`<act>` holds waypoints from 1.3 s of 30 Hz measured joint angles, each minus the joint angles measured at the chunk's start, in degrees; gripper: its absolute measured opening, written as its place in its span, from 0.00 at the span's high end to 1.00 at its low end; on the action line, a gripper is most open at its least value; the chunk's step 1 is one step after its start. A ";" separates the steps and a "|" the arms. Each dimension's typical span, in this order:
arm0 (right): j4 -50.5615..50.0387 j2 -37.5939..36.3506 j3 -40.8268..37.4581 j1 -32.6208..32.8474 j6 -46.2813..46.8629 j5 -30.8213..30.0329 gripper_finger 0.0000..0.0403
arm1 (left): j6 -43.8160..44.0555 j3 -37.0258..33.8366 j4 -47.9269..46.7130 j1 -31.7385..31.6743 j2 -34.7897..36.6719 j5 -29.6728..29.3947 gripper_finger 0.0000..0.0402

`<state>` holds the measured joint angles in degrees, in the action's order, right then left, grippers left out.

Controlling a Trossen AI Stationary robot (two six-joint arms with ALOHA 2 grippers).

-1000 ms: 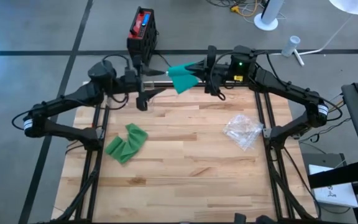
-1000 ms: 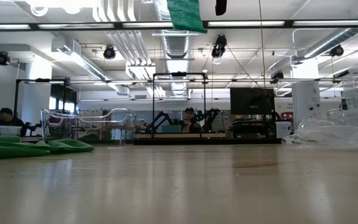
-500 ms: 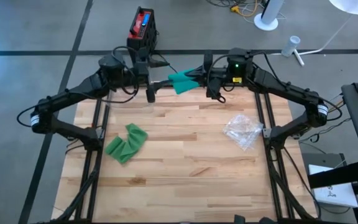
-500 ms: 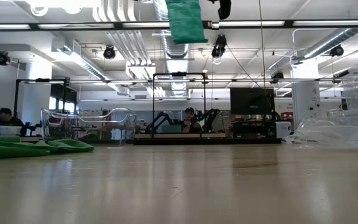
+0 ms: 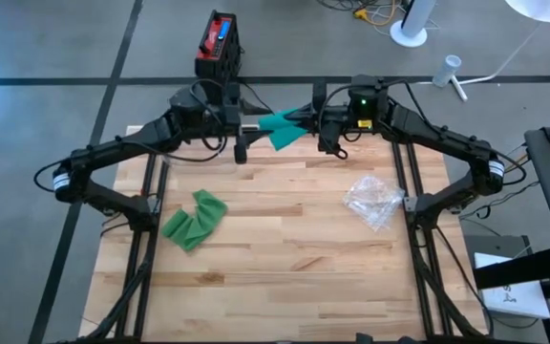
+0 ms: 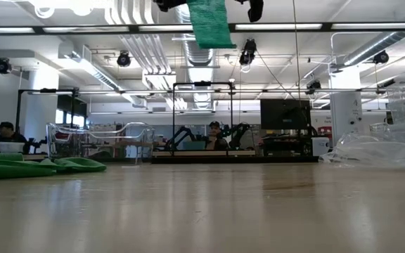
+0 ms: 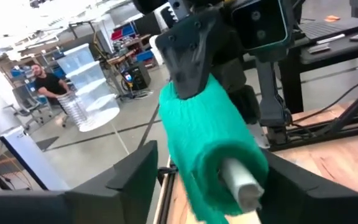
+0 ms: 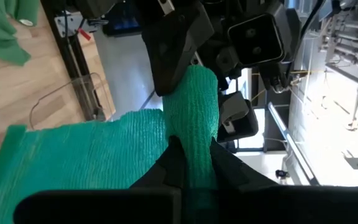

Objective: Roll bandage
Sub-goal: Roll the blue bandage

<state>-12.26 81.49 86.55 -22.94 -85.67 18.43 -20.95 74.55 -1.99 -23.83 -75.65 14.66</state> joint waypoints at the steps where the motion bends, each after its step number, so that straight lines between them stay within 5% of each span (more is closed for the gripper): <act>1: -0.40 0.00 -0.01 0.03 0.16 -0.05 0.94 | -0.01 0.05 -0.09 0.01 -0.21 0.15 0.51; 10: -1.12 0.00 0.01 -0.02 6.57 0.05 0.87 | -0.44 0.19 0.24 0.01 -0.38 0.28 0.95; 21: -0.98 -4.22 0.01 -1.96 23.92 2.34 0.57 | 2.72 -7.09 11.61 -0.08 3.15 -0.49 0.95; 31: 4.69 -4.25 0.03 -3.44 57.72 5.94 0.37 | 1.34 -21.88 37.47 -0.07 7.46 -0.81 0.95; 39: 5.92 0.24 3.78 -3.33 66.99 5.96 0.29 | -1.44 -22.29 39.03 0.04 6.19 -2.25 0.95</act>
<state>-6.35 81.74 90.33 -26.28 -18.69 24.39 -22.39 52.26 37.05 -23.79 -69.46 12.40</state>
